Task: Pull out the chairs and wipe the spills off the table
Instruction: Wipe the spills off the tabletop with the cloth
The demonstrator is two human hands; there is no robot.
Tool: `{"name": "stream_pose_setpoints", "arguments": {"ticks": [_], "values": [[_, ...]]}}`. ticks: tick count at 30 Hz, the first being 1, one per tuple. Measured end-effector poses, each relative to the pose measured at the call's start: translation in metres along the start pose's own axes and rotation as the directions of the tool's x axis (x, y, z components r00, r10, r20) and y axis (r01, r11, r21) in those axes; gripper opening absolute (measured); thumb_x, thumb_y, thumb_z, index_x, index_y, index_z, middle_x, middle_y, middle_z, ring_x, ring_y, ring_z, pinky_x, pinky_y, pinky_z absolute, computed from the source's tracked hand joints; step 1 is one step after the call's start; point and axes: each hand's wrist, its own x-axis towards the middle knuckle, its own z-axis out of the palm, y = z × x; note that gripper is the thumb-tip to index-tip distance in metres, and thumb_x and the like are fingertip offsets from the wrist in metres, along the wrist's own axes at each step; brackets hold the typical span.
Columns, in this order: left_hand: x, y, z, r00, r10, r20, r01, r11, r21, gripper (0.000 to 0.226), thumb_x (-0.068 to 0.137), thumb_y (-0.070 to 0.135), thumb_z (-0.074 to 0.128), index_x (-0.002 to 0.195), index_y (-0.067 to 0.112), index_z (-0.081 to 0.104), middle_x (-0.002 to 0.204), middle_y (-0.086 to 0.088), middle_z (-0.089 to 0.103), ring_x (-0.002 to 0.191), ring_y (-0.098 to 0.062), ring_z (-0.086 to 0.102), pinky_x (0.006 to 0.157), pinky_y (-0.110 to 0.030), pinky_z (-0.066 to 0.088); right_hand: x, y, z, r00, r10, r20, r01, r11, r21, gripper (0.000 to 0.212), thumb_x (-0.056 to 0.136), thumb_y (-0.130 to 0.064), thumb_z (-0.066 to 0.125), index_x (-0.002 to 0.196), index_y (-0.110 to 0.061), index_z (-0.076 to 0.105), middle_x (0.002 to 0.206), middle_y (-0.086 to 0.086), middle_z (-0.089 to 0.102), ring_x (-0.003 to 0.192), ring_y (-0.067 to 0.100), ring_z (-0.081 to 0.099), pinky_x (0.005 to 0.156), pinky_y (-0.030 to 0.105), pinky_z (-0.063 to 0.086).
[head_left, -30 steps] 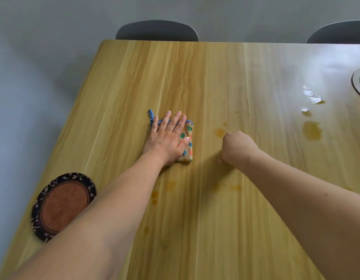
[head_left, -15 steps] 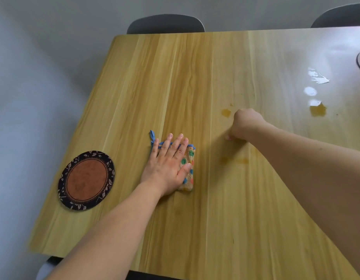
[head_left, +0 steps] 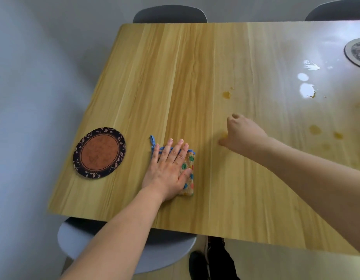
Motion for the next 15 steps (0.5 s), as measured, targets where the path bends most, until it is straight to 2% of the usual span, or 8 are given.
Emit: {"name": "stream_pose_setpoints", "arguments": {"ticks": [2,4,6,7,10,15], "values": [[-0.012,0.003,0.002,1.000,0.000,0.016,0.000,1.000,-0.006,0.071,0.096,0.058,0.001,0.152,0.024,-0.026,0.159,0.007,-0.033,0.143,-0.017,-0.037,0.116,-0.048,-0.023,-0.029,-0.011,0.019,0.987,0.008,0.163,0.007,0.996,-0.091,0.078,0.078,-0.055,0.068,0.132,-0.003,0.046,0.132,0.013,0.044,0.124,0.033,0.046,0.097,0.040,0.046],[-0.025,0.006,0.005,1.000,-0.003,0.029,0.004,1.000,-0.007,0.072,0.092,0.059,-0.005,0.151,0.024,-0.027,0.159,0.007,-0.034,0.143,-0.017,-0.037,0.116,-0.048,-0.024,-0.051,-0.016,0.038,0.953,0.048,0.298,0.010,0.982,-0.191,0.107,0.076,-0.062,0.067,0.150,-0.001,0.020,0.156,0.017,0.018,0.143,0.035,0.023,0.113,0.043,0.033],[-0.038,0.009,0.007,0.999,-0.002,0.042,0.003,1.000,-0.010,0.073,0.090,0.059,-0.008,0.151,0.024,-0.028,0.158,0.007,-0.035,0.143,-0.018,-0.037,0.116,-0.049,-0.024,-0.062,-0.015,0.046,0.930,0.082,0.359,-0.007,0.978,-0.206,0.119,0.078,-0.062,0.066,0.152,-0.002,-0.005,0.161,0.015,-0.010,0.149,0.032,0.002,0.120,0.044,0.018],[-0.042,0.010,0.008,0.999,0.002,0.047,-0.002,1.000,-0.011,0.073,0.089,0.059,-0.009,0.150,0.024,-0.029,0.158,0.007,-0.035,0.143,-0.018,-0.037,0.116,-0.049,-0.024,-0.062,-0.015,0.046,0.928,0.085,0.363,-0.016,0.981,-0.191,0.121,0.078,-0.061,0.066,0.152,-0.002,-0.010,0.160,0.014,-0.016,0.149,0.031,-0.002,0.121,0.044,0.014],[-0.063,0.014,0.013,0.998,0.019,0.062,-0.019,1.000,0.003,0.071,0.092,0.058,-0.008,0.150,0.023,-0.031,0.156,0.007,-0.038,0.143,-0.019,-0.038,0.117,-0.051,-0.022,-0.062,-0.015,0.045,0.931,0.079,0.357,-0.016,0.984,-0.178,0.123,0.077,-0.060,0.068,0.151,-0.002,-0.012,0.159,0.015,-0.018,0.149,0.030,-0.002,0.121,0.044,0.011],[-0.087,0.017,0.018,0.998,0.033,0.050,-0.033,0.999,-0.001,0.070,0.100,0.057,0.006,0.150,0.023,-0.029,0.157,0.005,-0.035,0.143,-0.019,-0.037,0.117,-0.052,-0.021,-0.063,-0.015,0.047,0.937,0.068,0.343,-0.005,0.984,-0.180,0.124,0.075,-0.062,0.069,0.152,-0.003,-0.008,0.160,0.013,-0.014,0.149,0.030,0.002,0.121,0.043,0.012]]}}
